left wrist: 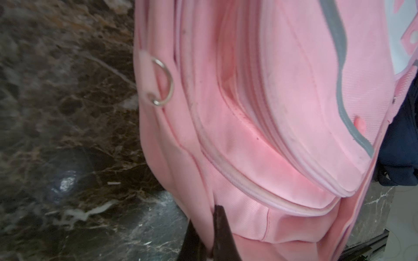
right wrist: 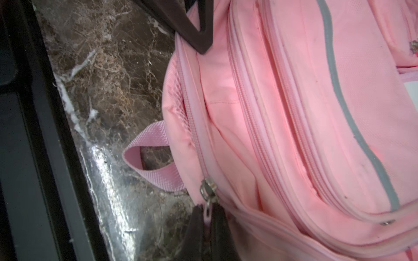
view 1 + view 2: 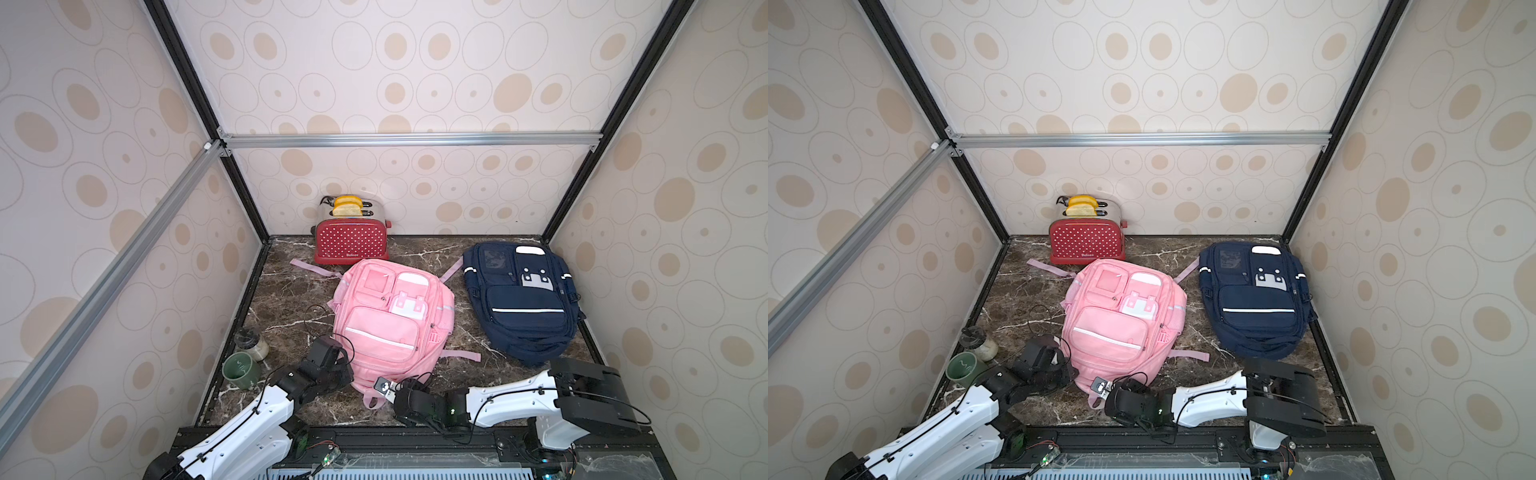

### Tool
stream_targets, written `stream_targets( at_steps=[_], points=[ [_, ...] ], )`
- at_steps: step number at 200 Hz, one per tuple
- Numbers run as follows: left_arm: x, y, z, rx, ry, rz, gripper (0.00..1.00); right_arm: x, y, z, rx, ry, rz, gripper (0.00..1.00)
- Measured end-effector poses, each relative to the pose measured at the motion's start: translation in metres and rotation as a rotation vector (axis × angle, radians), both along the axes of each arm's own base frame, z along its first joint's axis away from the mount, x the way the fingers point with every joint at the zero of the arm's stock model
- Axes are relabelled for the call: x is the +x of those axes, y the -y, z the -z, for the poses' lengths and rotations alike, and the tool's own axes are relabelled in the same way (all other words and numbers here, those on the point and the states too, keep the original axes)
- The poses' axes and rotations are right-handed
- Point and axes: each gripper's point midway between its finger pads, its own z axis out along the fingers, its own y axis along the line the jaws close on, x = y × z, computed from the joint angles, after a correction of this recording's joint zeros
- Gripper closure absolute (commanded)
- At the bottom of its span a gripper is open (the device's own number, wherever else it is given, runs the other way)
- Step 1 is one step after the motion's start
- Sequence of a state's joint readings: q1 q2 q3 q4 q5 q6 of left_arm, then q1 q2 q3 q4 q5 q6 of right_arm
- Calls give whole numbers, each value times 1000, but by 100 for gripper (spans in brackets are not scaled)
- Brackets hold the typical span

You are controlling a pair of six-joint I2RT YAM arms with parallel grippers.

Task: Zip up the backpack
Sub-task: Zip the zipper on the backpack.

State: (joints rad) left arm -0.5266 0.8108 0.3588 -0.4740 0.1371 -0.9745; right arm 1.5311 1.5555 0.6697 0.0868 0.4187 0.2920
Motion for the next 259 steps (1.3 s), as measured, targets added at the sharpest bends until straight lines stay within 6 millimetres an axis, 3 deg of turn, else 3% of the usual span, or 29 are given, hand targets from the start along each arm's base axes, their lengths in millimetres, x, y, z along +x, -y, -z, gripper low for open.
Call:
stream_targets(
  at_steps=[21,107,141,208,230,240,247,259],
  points=[
    [2,-4,1,24,-3,-5,100,6,15,3,-19,-5,33,100],
    [8,-1,-9,34,26,26,100,17,35,-11,71,-50,99,100],
    [13,-24,-4,149,40,-23,100,25,63,6,0,-45,148,100],
    [20,-36,-4,239,54,-33,100,24,48,26,-62,-65,145,100],
    [21,-39,-7,243,66,-39,93,25,45,25,-59,-64,145,100],
    [21,-39,-9,240,76,-37,85,25,45,25,-59,-64,145,100],
    [21,-39,-11,238,86,-37,73,25,45,25,-59,-63,146,100],
    [22,-42,-14,240,113,-49,68,25,46,25,-59,-61,147,100]
  ],
)
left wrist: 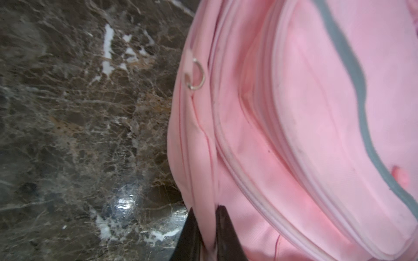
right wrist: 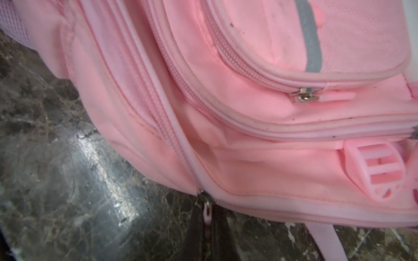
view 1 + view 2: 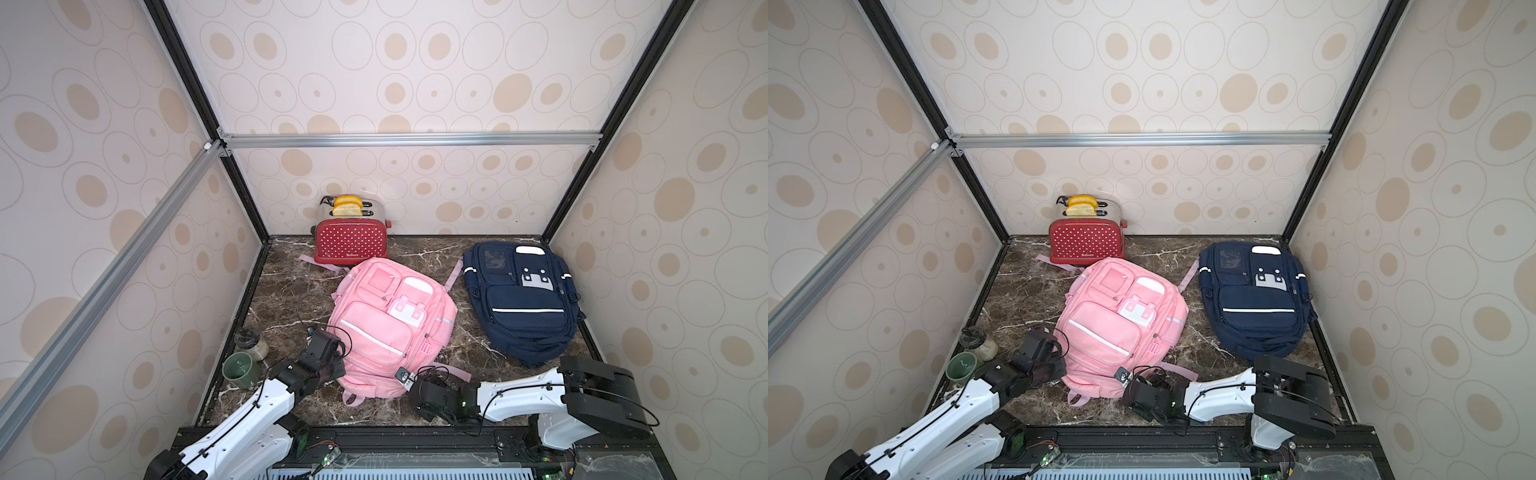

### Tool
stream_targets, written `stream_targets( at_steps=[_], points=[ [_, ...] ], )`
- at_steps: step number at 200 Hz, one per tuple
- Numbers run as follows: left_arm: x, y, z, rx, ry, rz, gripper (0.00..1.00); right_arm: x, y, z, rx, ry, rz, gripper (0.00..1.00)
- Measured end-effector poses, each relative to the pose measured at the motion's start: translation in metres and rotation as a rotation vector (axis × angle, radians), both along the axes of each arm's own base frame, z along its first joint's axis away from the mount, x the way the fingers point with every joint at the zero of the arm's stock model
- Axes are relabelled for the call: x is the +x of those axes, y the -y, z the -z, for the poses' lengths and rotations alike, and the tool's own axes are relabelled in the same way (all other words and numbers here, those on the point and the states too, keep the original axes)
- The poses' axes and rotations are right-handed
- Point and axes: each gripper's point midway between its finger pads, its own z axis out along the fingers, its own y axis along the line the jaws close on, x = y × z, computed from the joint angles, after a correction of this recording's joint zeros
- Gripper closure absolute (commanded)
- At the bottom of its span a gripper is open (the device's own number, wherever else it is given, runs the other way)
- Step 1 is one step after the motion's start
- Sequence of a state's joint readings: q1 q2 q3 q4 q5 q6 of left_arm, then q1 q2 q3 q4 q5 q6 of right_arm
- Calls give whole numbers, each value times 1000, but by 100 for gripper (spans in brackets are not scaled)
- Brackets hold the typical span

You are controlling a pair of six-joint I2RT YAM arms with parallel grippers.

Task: Zip up the backpack
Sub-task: Zip the zipper on the backpack.

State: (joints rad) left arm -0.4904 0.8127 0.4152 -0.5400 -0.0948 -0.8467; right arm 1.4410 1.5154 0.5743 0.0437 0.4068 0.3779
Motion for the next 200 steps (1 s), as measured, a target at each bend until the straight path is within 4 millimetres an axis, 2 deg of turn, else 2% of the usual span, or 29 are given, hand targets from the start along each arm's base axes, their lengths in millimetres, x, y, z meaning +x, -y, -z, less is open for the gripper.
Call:
stream_targets(
  at_steps=[37,51,63,74,99,130,163,200],
  points=[
    [1,-2,-20,-46,110,-4,62,1,0,0,0,6,3,100],
    [0,0,-29,-75,148,6,54,1,0,0,0,6,3,100],
    [-1,1,-35,-91,172,16,43,1,0,0,-1,7,3,100],
    [-4,0,-38,-92,172,24,39,2,0,-1,-2,10,5,100],
    [-10,3,-36,-113,140,31,38,3,-1,-1,-7,18,6,100],
    [-17,26,-33,-208,91,62,35,6,-2,-1,-26,40,2,100],
    [-30,57,-21,-253,10,129,34,12,-3,-1,-64,66,1,100],
    [-38,75,-14,-306,-46,139,32,16,-2,-1,-79,80,1,100]
  ],
)
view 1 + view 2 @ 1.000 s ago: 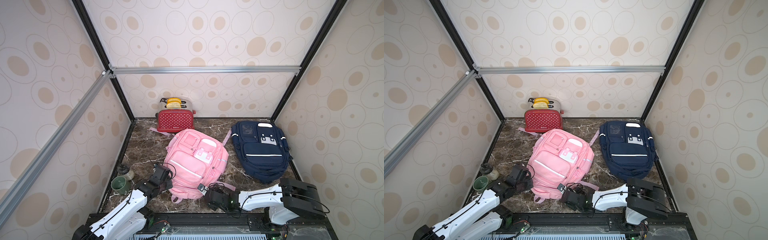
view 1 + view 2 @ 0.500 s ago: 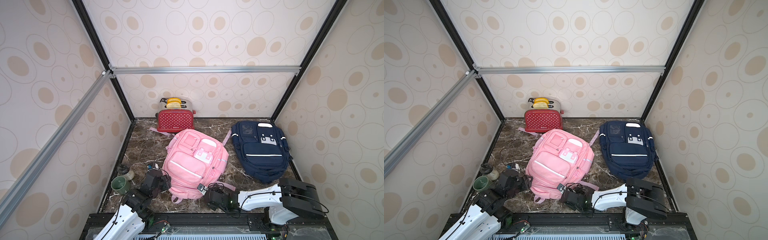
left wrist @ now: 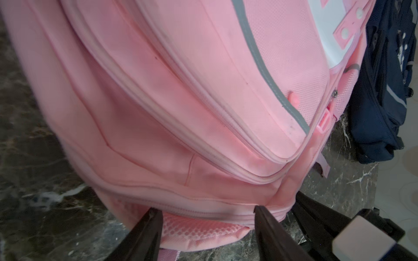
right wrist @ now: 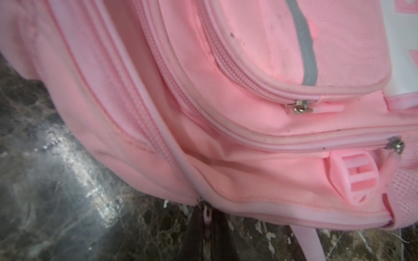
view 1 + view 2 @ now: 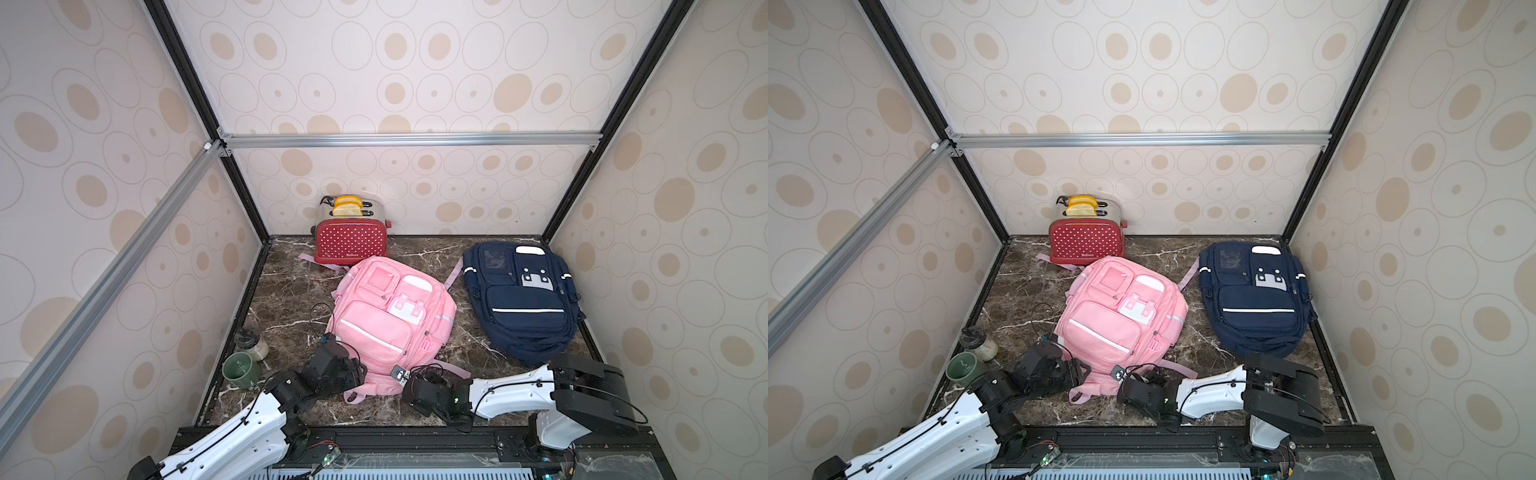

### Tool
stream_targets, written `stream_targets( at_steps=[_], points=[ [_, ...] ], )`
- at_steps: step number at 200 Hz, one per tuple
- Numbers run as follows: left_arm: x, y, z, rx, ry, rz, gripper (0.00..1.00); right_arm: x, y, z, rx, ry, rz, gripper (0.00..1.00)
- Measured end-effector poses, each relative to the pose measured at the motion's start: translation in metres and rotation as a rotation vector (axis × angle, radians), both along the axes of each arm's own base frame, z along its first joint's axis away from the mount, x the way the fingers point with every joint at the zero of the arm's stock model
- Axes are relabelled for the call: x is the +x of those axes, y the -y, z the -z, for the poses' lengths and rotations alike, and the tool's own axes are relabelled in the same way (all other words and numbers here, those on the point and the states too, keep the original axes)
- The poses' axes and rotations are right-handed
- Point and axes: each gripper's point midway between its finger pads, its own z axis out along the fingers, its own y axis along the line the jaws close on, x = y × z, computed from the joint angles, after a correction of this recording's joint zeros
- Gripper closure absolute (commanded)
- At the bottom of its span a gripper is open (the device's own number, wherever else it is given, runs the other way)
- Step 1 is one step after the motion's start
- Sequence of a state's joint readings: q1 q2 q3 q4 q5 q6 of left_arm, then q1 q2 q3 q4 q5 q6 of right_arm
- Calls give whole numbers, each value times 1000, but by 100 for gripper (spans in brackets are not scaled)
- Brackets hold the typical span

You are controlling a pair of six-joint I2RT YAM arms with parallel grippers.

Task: Zip up the backpack
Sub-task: Zip the zipper on the backpack.

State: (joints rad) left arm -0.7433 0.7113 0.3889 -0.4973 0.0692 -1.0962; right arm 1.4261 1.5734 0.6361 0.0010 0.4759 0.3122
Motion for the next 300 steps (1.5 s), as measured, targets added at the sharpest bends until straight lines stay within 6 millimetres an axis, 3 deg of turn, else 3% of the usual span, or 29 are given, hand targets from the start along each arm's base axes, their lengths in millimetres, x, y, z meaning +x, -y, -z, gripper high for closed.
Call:
stream_targets(
  at_steps=[51,114,131,185,198,251,300],
  points=[
    [0,19,4,-83,-37,-12,32,3,-4,0,-23,17,-17,100],
    [-2,39,18,-33,-85,41,32,10,-8,-1,-91,42,-40,100],
    [0,38,20,-22,-82,36,40,9,-7,-3,-93,38,-47,100],
    [4,29,22,24,-59,8,93,8,-11,-16,-51,25,-63,100],
    [4,28,22,33,-56,7,100,7,-11,-16,-49,23,-65,100],
    [6,20,17,53,-24,-14,100,4,5,-18,-17,18,-51,100],
    [5,13,14,70,-11,-23,100,24,49,-12,-19,4,62,100]
  ],
)
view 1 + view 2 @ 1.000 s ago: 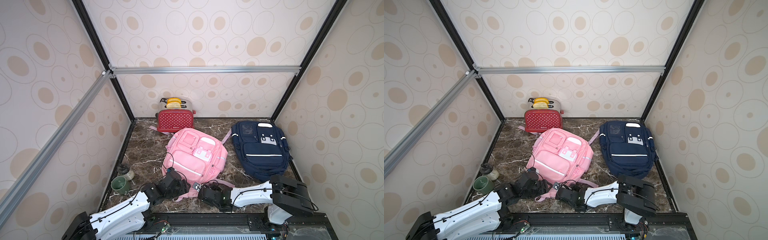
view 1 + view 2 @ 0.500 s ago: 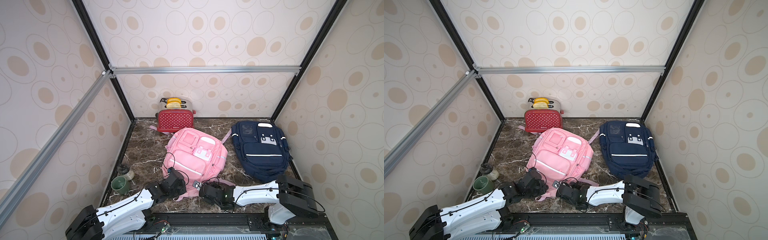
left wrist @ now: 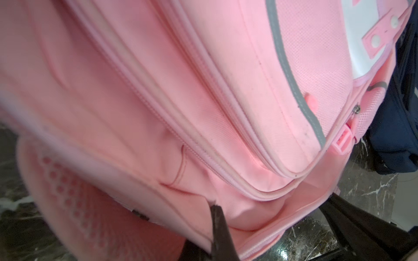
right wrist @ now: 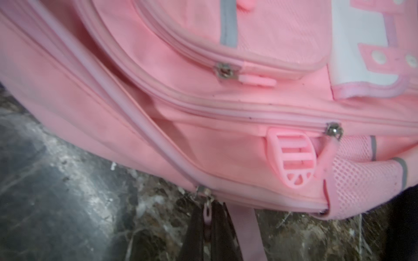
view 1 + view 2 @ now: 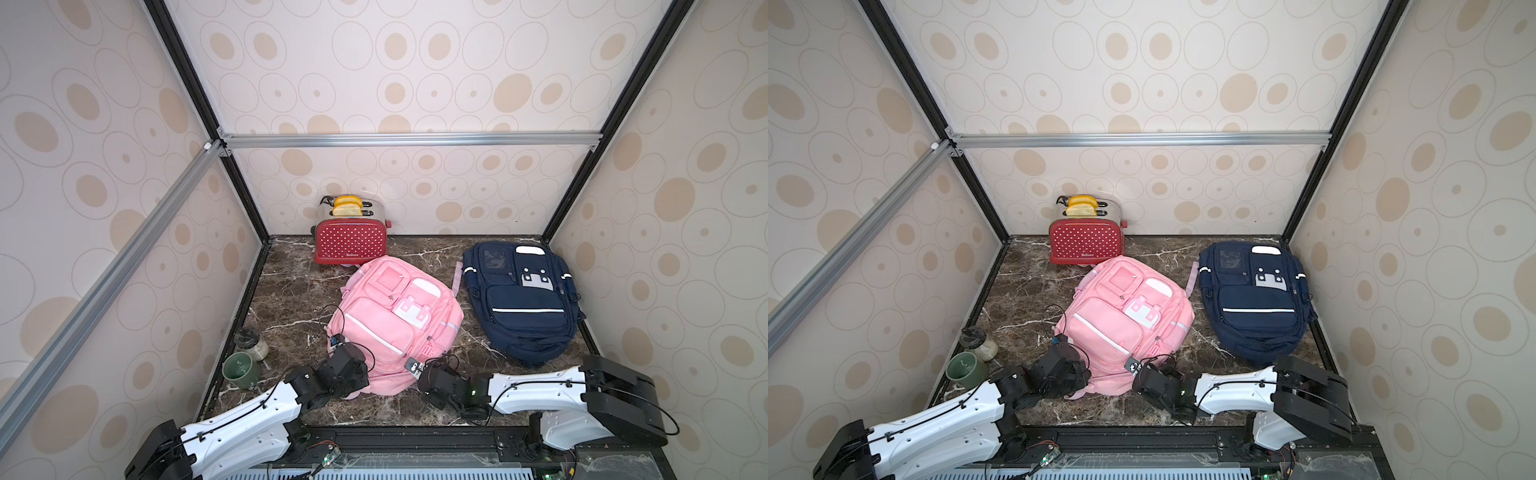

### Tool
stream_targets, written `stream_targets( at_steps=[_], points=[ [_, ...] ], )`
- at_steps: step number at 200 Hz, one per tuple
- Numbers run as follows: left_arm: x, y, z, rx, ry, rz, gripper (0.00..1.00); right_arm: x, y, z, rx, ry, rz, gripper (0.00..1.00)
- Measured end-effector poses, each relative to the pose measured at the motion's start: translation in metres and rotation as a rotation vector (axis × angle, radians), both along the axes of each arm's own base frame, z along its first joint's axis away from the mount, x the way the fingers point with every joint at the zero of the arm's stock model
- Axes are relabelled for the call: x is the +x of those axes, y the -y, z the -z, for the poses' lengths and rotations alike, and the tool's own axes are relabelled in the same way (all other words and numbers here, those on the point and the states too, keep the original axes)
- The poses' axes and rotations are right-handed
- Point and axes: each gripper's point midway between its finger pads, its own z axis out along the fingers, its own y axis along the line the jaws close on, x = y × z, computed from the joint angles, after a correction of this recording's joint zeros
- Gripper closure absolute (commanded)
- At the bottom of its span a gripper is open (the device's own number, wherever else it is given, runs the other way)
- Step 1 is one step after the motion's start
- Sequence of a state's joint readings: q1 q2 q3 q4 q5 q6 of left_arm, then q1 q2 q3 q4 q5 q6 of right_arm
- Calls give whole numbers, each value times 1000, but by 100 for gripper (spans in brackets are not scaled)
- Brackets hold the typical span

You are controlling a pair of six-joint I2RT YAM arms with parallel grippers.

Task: Zip up the backpack
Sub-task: Zip the zipper on the backpack.

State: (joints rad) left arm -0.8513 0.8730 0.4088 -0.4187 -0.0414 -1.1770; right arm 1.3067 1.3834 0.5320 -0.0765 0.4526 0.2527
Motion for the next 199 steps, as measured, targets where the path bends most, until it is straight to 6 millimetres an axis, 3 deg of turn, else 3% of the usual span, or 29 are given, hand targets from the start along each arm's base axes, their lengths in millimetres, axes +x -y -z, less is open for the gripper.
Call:
stream_targets(
  at_steps=[76,199],
  points=[
    [0,-7,-8,-1,30,-10,100,45,47,6,28,-63,246,100],
    [2,12,-3,-106,34,9,100,77,56,8,56,-144,336,100]
  ],
)
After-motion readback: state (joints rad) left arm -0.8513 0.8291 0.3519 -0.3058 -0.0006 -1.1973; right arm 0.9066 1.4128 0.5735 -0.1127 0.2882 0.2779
